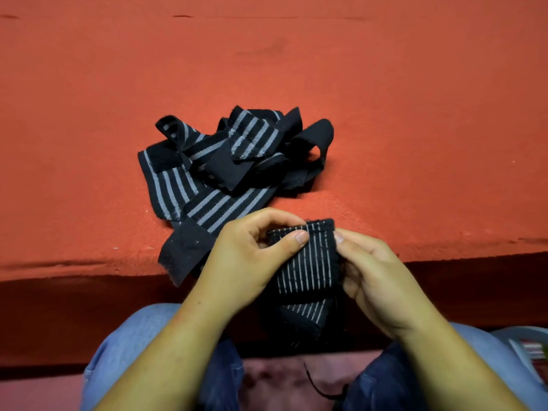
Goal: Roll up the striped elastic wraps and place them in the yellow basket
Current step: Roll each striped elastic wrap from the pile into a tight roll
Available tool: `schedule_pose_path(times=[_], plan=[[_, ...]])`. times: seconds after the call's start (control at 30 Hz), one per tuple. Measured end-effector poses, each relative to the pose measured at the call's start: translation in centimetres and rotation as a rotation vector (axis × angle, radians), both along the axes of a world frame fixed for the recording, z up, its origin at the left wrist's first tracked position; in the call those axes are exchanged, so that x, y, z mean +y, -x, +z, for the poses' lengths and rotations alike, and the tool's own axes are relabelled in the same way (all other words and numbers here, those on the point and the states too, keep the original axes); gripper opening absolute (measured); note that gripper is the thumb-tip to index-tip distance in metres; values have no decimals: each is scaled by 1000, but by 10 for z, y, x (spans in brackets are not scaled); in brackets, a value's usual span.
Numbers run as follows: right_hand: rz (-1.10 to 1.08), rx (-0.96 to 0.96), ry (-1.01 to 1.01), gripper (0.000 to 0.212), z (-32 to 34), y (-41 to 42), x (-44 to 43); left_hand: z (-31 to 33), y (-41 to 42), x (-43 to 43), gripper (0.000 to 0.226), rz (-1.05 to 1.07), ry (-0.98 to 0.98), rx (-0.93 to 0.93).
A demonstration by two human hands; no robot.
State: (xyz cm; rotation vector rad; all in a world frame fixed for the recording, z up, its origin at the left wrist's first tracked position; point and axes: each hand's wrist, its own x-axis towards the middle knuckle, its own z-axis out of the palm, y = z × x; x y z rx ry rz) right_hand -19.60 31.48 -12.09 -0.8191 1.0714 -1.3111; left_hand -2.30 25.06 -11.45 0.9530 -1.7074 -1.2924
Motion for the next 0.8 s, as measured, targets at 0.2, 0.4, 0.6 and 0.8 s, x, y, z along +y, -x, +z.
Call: schedule_pose_path(times=[0.2, 0.4, 0.6, 0.8], plan=[[-7, 73, 31, 27, -4, 2, 1, -1, 0, 0, 11, 9, 6, -26], [-108, 273, 135, 26, -9, 3, 0, -4, 2, 1, 23, 40, -44, -59], [-154, 162, 157, 27, -11, 5, -3, -6, -1, -2, 21, 84, -13, -93], [-103, 57, 115, 31, -11, 5, 0, -3, 0, 0, 35, 54, 65, -117]])
